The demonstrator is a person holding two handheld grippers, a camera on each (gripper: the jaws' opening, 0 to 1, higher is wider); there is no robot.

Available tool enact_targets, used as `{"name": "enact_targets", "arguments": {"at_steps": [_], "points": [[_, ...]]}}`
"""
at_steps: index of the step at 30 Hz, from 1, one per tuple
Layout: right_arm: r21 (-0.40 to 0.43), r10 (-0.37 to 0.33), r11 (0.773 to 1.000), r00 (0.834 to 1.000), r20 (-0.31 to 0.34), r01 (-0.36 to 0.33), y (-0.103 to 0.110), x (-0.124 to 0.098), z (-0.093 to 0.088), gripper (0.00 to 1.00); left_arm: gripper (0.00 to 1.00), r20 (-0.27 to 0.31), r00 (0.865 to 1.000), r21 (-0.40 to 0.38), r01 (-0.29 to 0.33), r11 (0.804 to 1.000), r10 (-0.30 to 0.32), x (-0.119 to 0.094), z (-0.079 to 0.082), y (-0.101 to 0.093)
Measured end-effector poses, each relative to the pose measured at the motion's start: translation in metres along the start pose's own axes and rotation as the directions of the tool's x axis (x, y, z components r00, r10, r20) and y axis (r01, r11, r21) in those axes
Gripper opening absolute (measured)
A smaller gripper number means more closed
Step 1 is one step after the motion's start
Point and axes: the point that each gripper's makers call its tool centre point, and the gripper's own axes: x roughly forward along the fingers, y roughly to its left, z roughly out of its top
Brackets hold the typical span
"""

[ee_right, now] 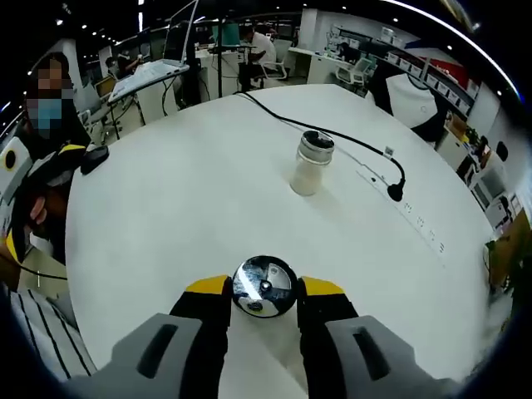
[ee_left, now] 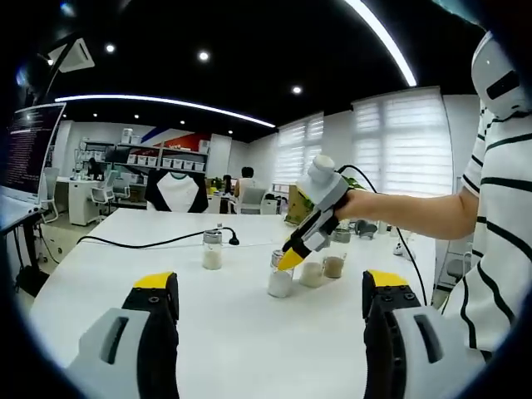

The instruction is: Rotate the seasoning bottle until the label or dispensing opening points toward the visible target arrow and the bottle remains upright within the marked orientation range

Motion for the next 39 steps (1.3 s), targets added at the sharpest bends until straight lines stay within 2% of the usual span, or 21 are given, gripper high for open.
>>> {"name": "enact_targets", "arguments": {"at_steps": [2,4,5,8,9,11,14,17,19,21,23,24,26,28,29,30,32,33,34,37,39], "points": [[-0.05,0.009,0.999,1.0,0.014,-0.009,0.003,0.0,0.001,0.3,0.96,-0.007,1.0,-0.005,-0.004,1.0,0.004,0.0,-0.003,0.001],[-0.139,-0.021,0.99,0.999,0.024,0.024,0.0,-0.003,0.003,0.31,0.96,-0.009,1.0,-0.008,-0.001,1.0,0.001,0.0,-0.005,0.0],[-0.183,-0.033,0.982,0.998,0.052,0.042,0.0,-0.005,0.006,0.31,0.96,-0.009,1.0,-0.008,0.001,1.0,-0.001,0.0,-0.005,-0.002],[-0.136,-0.02,0.99,0.997,0.08,0.031,0.004,-0.01,0.006,0.36,0.96,-0.008,1.0,-0.01,0.004,1.0,-0.004,0.002,-0.004,-0.003],[-0.099,0.012,0.995,0.996,0.092,-0.003,0.009,-0.011,0.006,0.38,0.96,-0.006,1.0,-0.008,0.006,1.0,-0.006,0.003,-0.004,-0.003],[-0.057,0.031,0.998,0.993,0.117,-0.024,0.011,-0.015,0.006,0.42,0.96,-0.008,1.0,-0.005,0.008,1.0,-0.008,0.005,-0.004,-0.003],[-0.079,-0.007,0.997,0.99,0.142,0.019,0.006,-0.023,0.006,0.43,0.96,-0.011,1.0,-0.004,0.013,1.0,-0.013,0.007,-0.005,-0.005],[-0.134,-0.05,0.987,0.968,0.247,0.085,0.001,-0.04,0.019,0.41,0.96,-0.015,1.0,-0.005,0.021,1.0,-0.021,0.011,-0.007,-0.007],[-0.101,-0.051,0.991,0.95,0.308,0.085,0.004,-0.057,0.024,0.39,0.96,-0.021,0.999,-0.003,0.026,1.0,-0.026,0.014,-0.009,-0.009],[-0.066,-0.071,0.992,0.911,0.407,0.107,0.002,-0.079,0.031,0.39,0.95,-0.022,1.0,0.042,0.004,0.999,-0.003,0.017,-0.007,-0.004],[-0.043,-0.086,0.991,0.86,0.504,0.125,0.0,-0.1,0.037,0.4,0.94,-0.028,0.999,0.109,-0.013,0.994,0.017,0.019,-0.004,0.0],[-0.009,-0.101,0.992,0.82,0.563,0.129,-0.001,-0.114,0.039,0.43,0.94,-0.023,1.0,0.111,-0.006,0.994,0.009,0.02,-0.001,-0.002],[0.017,-0.115,0.991,0.774,0.622,0.133,-0.001,-0.13,0.035,0.48,0.94,-0.008,1.0,0.092,0.007,0.996,-0.006,0.023,0.005,-0.001],[0.057,-0.143,0.989,0.775,0.616,0.137,-0.004,-0.138,0.022,0.48,0.94,0.006,1.0,0.077,0.015,0.997,-0.016,0.026,0.009,-0.001],[0.095,-0.158,0.987,0.768,0.621,0.126,-0.005,-0.142,0.019,0.47,0.94,0.013,1.0,0.07,0.019,0.997,-0.02,0.027,0.01,-0.001],[0.118,-0.169,0.985,0.744,0.646,0.122,-0.004,-0.149,0.016,0.47,0.94,0.022,1.0,0.061,0.021,0.998,-0.022,0.028,0.012,-0.002],[0.135,-0.192,0.981,0.723,0.664,0.137,-0.004,-0.158,0.011,0.47,0.93,0.029,0.999,0.046,0.024,0.999,-0.026,0.031,0.012,-0.001],[0.135,-0.217,0.976,0.696,0.685,0.171,-0.006,-0.166,0.008,0.46,0.92,0.032,0.999,0.035,0.029,0.999,-0.03,0.033,0.012,-0.001],[0.129,-0.225,0.973,0.681,0.697,0.19,-0.006,-0.171,0.006,0.45,0.9,0.034,0.999,0.029,0.031,0.999,-0.032,0.034,0.013,-0.001],[0.108,-0.246,0.961,0.615,0.749,0.253,-0.01,-0.19,-0.003,0.45,0.87,0.062,0.997,0.01,0.046,0.999,-0.046,0.038,0.02,-0.002],[0.124,-0.249,0.961,0.578,0.777,0.247,-0.011,-0.199,-0.007,0.45,0.88,0.082,0.995,-0.002,0.053,0.999,-0.052,0.041,0.026,-0.001]]}}
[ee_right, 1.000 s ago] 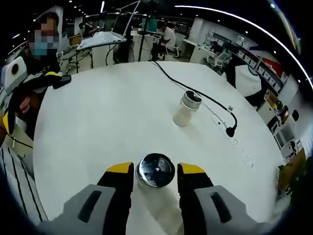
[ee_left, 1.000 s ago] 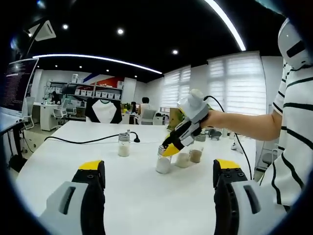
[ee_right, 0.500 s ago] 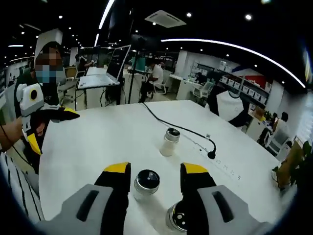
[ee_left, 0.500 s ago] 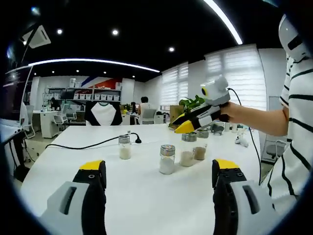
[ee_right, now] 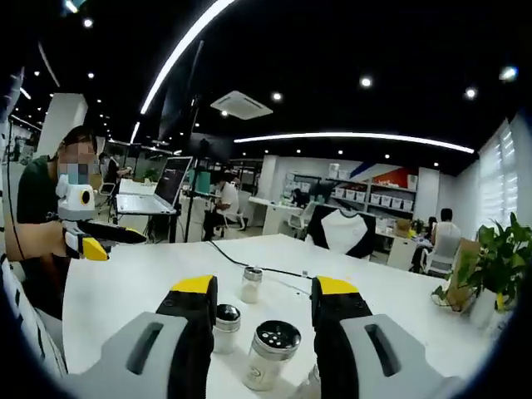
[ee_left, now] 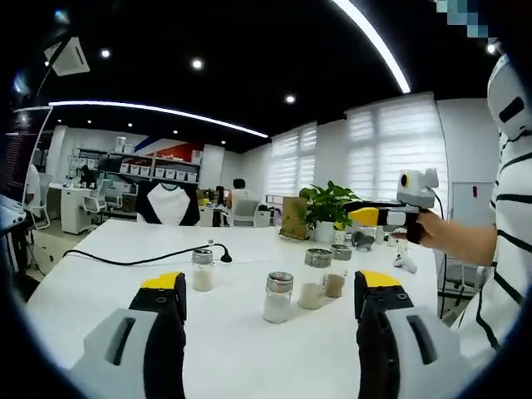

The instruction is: Rotate the seasoning bottle until the label or dispensing opening points toward the visible target arrow and the bottle remains upright within the marked orientation range

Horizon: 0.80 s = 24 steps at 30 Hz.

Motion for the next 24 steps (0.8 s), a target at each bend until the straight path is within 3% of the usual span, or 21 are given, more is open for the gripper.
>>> {"name": "enact_targets", "arguments": {"at_steps": [3,4,6,9,13,16,20,21,22,24], "points": [[0.09,-0.007,0.996,0.997,0.071,0.001,-0.009,-0.013,0.003,0.46,0.86,0.011,1.0,-0.01,0.015,1.0,-0.014,0.006,0.005,0.001],[0.172,-0.023,0.985,0.995,0.095,0.006,-0.013,-0.019,0.006,0.46,0.86,0.009,1.0,-0.007,0.016,1.0,-0.016,0.009,0.005,0.0],[0.207,-0.037,0.978,0.992,0.122,0.011,-0.017,-0.025,0.009,0.49,0.86,0.0,1.0,-0.001,0.018,1.0,-0.018,0.012,0.004,-0.001],[0.138,-0.076,0.988,0.992,0.096,0.062,-0.023,-0.035,0.004,0.55,0.86,0.001,1.0,0.006,0.02,1.0,-0.02,0.014,0.005,-0.002],[0.2,-0.113,0.976,0.989,0.094,0.092,-0.032,-0.043,-0.003,0.7,0.86,0.012,1.0,-0.002,0.027,1.0,-0.027,0.015,0.007,-0.001],[0.159,-0.144,0.979,0.986,0.087,0.129,-0.037,-0.049,-0.009,0.79,0.85,0.016,0.999,0.0,0.031,1.0,-0.031,0.018,0.007,0.001],[0.14,-0.129,0.983,0.988,0.079,0.118,-0.036,-0.051,-0.015,1.0,0.87,0.033,0.999,0.018,0.036,0.999,-0.037,0.023,0.01,0.001],[0.132,-0.119,0.985,0.99,0.074,0.108,-0.035,-0.052,-0.017,0.98,0.9,0.016,0.999,0.011,0.037,0.999,-0.037,0.025,0.007,0.001],[0.135,-0.124,0.984,0.99,0.072,0.113,-0.035,-0.052,-0.018,1.0,0.95,-0.073,0.997,0.014,0.006,1.0,-0.005,0.026,-0.005,0.005],[0.129,-0.125,0.985,0.991,0.055,0.117,-0.036,-0.053,-0.022,1.0,0.99,-0.115,0.993,0.108,0.005,0.994,0.007,0.032,-0.012,0.008]]}}
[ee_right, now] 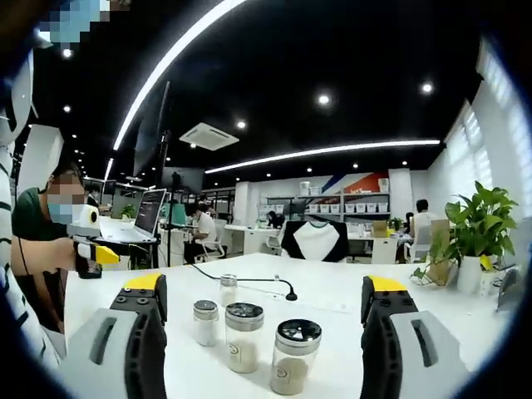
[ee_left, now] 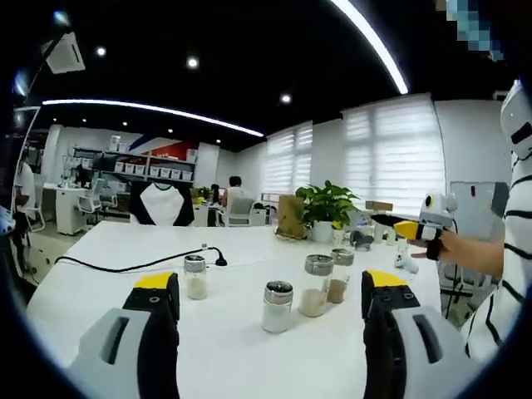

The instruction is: Rotate the seasoning bottle until the label or dispensing opening points toward the visible target arrow and the bottle remains upright within the marked orientation range

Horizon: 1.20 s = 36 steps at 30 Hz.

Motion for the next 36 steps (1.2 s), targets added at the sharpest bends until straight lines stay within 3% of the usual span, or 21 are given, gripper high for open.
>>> {"name": "enact_targets", "arguments": {"at_steps": [6,11,16,17,21,23,26,30,33,35,36], "points": [[0.03,0.004,1.0,0.999,-0.052,-0.002,0.0,-0.005,-0.015,1.0,1.0,0.022,0.999,-0.006,0.027,1.0,-0.027,0.014,0.001,-0.003],[-0.007,0.008,1.0,0.995,-0.096,-0.008,0.002,-0.008,-0.03,1.0,1.0,0.023,0.999,-0.018,0.033,0.999,-0.033,0.022,-0.004,-0.003],[-0.005,-0.005,1.0,0.993,-0.115,0.004,0.0,-0.01,-0.042,1.0,1.0,-0.009,0.998,0.0,0.066,0.998,-0.066,0.04,-0.012,-0.011],[-0.003,-0.003,1.0,0.991,-0.131,0.002,0.0,-0.011,-0.046,1.0,1.0,-0.039,0.997,-0.004,0.069,0.998,-0.069,0.045,-0.017,-0.013],[0.006,-0.026,1.0,0.99,-0.139,0.027,-0.004,-0.017,-0.052,1.0,1.0,-0.043,0.995,-0.009,0.085,0.996,-0.085,0.055,-0.018,-0.014],[0.014,-0.041,0.999,0.988,-0.151,0.044,-0.008,-0.02,-0.054,0.94,0.99,-0.039,0.996,-0.016,0.085,0.996,-0.085,0.06,-0.015,-0.012],[0.046,-0.047,0.997,0.981,-0.187,0.057,-0.012,-0.025,-0.062,0.73,0.95,-0.026,0.994,-0.011,0.102,0.995,-0.103,0.068,-0.01,-0.011],[0.05,-0.08,0.995,0.978,-0.19,0.091,-0.017,-0.029,-0.063,0.81,0.87,-0.025,0.987,0.01,0.156,0.988,-0.156,0.082,-0.011,-0.018],[0.049,-0.079,0.995,0.973,-0.218,0.092,-0.017,-0.032,-0.069,0.8,0.76,-0.019,0.978,0.014,0.209,0.978,-0.208,0.092,-0.015,-0.024],[0.045,-0.092,0.993,0.969,-0.229,0.105,-0.019,-0.035,-0.071,0.79,0.74,-0.012,0.978,0.008,0.211,0.978,-0.21,0.099,-0.017,-0.024],[0.049,-0.098,0.992,0.969,-0.227,0.112,-0.02,-0.036,-0.071,0.79,0.72,0.004,0.97,0.006,0.244,0.97,-0.244,0.102,-0.016,-0.028]]}}
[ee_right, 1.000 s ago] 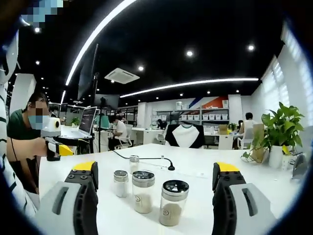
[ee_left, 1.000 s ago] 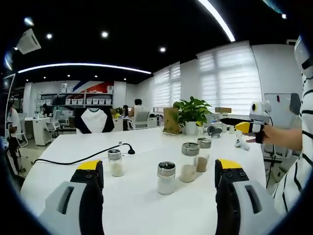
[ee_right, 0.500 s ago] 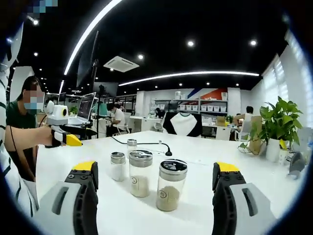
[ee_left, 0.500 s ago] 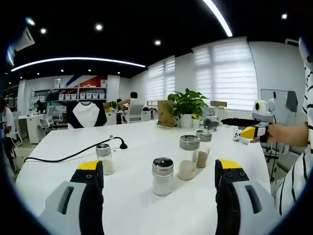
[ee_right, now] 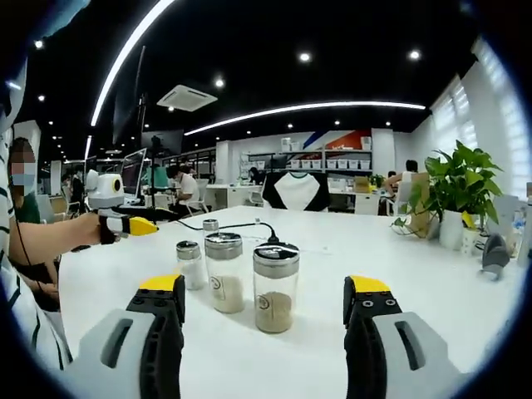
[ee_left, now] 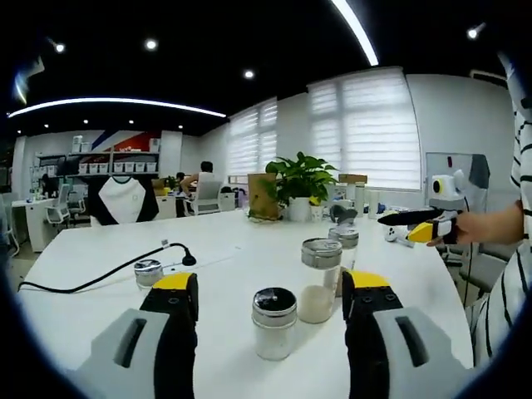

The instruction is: Rotate the seasoning bottle until the label or dispensing opening points toward the visible target arrow and the bottle remains upright within the marked orientation range

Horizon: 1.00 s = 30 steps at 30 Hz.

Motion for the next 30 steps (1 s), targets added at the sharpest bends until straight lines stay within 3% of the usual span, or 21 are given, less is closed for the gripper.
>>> {"name": "enact_targets", "arguments": {"at_steps": [3,5,6,8,11,15,19,23,26,30], "points": [[0.009,-0.008,1.0,1.0,-0.005,0.008,-0.001,-0.001,0.0,0.76,0.56,0.004,0.996,-0.044,0.092,0.995,-0.092,0.006,-0.004,-0.009],[-0.01,-0.014,1.0,1.0,-0.003,0.014,-0.001,-0.003,0.003,0.68,0.52,-0.037,0.987,-0.071,0.153,0.986,-0.156,0.01,-0.015,-0.014],[-0.018,-0.011,1.0,1.0,0.008,0.011,0.0,-0.003,0.008,0.65,0.54,-0.066,0.989,-0.059,0.132,0.989,-0.136,0.011,-0.02,-0.01],[-0.021,-0.004,1.0,1.0,0.019,0.004,0.001,-0.003,0.012,0.65,0.62,-0.064,0.989,0.01,0.132,0.991,-0.131,0.014,-0.019,-0.008],[-0.024,-0.008,1.0,1.0,0.006,0.008,-0.001,-0.001,0.011,0.66,0.66,-0.038,0.986,-0.004,0.16,0.987,-0.16,0.025,-0.017,-0.012],[-0.005,-0.013,1.0,1.0,-0.003,0.013,-0.003,-0.001,0.007,0.64,0.57,-0.136,0.973,-0.046,0.181,0.982,-0.186,0.031,-0.039,-0.005],[-0.01,-0.012,1.0,1.0,-0.006,0.012,-0.002,-0.006,0.004,0.64,0.52,-0.164,0.973,-0.055,0.157,0.986,-0.164,0.034,-0.053,-0.001],[-0.02,-0.037,0.999,0.999,-0.016,0.037,-0.009,-0.013,0.001,0.63,0.43,-0.136,0.975,-0.055,0.167,0.984,-0.173,0.033,-0.05,-0.001],[-0.018,-0.044,0.999,0.999,0.003,0.044,-0.012,-0.017,0.004,0.58,0.45,-0.143,0.982,-0.014,0.125,0.992,-0.126,0.034,-0.048,0.004],[-0.011,-0.046,0.999,0.999,0.008,0.046,-0.014,-0.016,0.005,0.58,0.43,-0.14,0.981,-0.027,0.128,0.991,-0.131,0.036,-0.048,0.003]]}}
